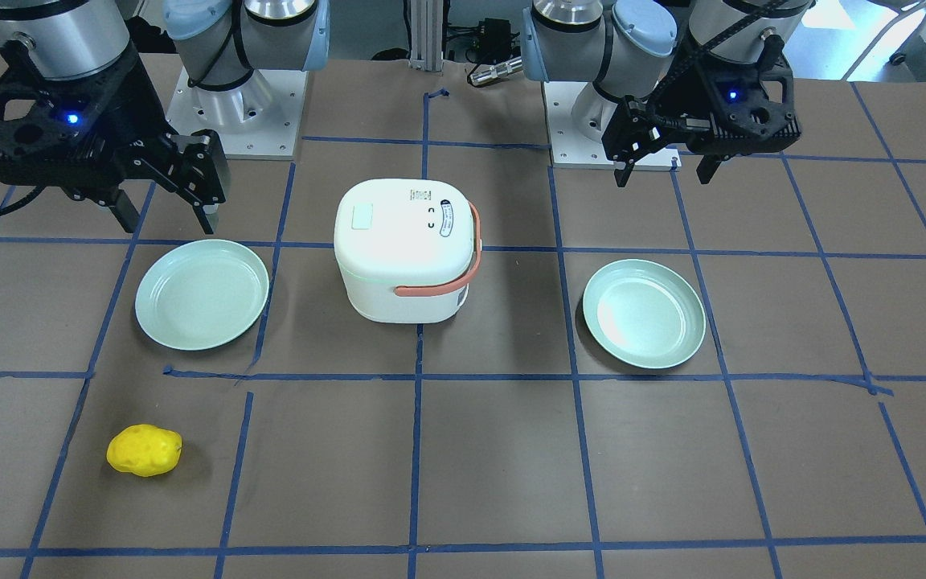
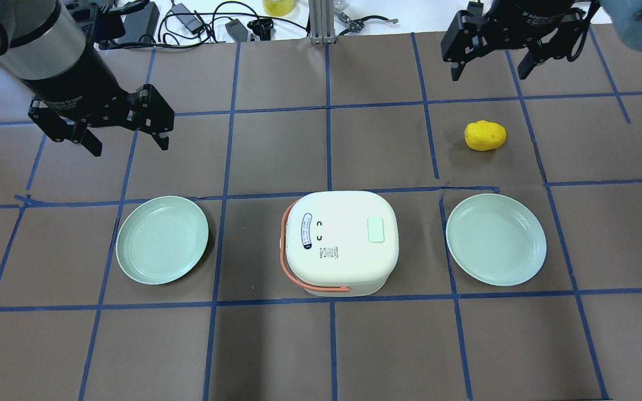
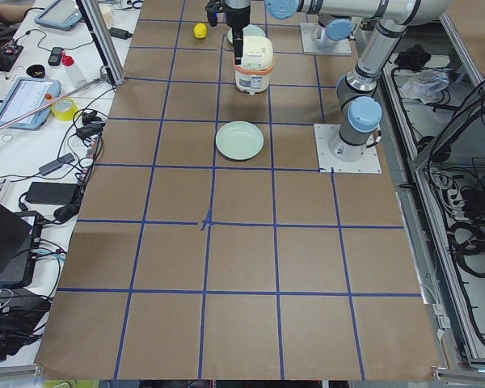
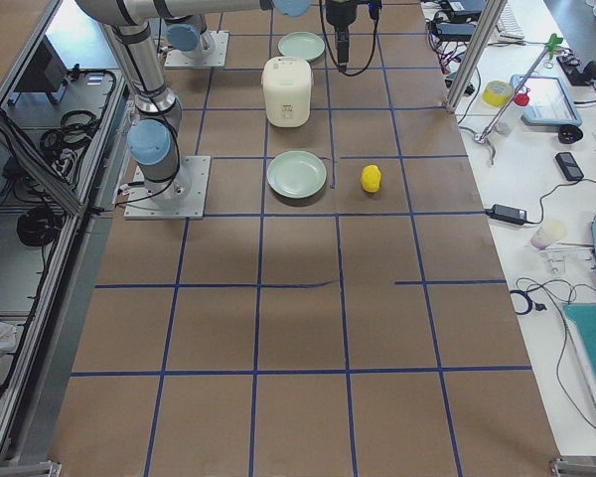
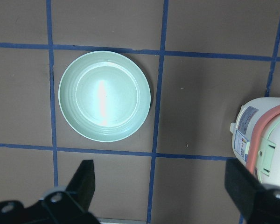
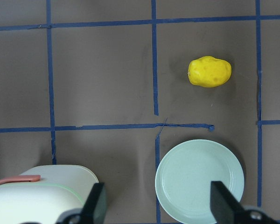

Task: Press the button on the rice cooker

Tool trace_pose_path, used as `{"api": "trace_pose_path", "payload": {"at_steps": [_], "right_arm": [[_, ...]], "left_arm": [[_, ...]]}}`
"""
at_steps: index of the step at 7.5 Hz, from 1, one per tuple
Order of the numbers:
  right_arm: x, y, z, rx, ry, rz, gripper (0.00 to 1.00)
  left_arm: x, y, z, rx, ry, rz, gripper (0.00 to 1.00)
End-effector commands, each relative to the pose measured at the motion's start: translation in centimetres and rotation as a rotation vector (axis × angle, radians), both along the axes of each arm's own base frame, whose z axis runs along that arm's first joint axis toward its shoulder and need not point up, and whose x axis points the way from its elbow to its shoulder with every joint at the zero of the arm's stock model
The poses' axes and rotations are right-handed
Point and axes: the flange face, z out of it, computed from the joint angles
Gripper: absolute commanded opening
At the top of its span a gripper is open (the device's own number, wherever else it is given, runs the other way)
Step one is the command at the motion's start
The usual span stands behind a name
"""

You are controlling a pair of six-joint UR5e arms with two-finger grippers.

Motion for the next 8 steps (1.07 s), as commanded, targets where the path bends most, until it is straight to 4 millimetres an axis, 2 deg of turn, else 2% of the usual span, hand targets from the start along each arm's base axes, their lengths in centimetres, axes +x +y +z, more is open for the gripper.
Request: {"api": "trace_pose_path", "payload": {"at_steps": [1,2,4,5,8], "right_arm": [[4.4,2.1,-3.1,0.063,0.002,0.017,0.12],[7.2,3.5,-5.8,0.104,0.002,0.019,0.12],[10.6,6.2,-10.8,0.100,0.002,0.047,0.11],[12.3,7.4,-12.3,0.093,0.007,0.063,0.11],[14.8,9.9,-14.4,0.144,0.033,0.124,0.12]], "left_arm": [[0.0,0.0,0.0,0.000,0.000,0.000,1.00],[0.0,0.0,0.0,0.000,0.000,0.000,1.00],[0.0,0.0,0.0,0.000,0.000,0.000,1.00],[0.0,0.0,0.0,0.000,0.000,0.000,1.00],[0.0,0.0,0.0,0.000,0.000,0.000,1.00]]}}
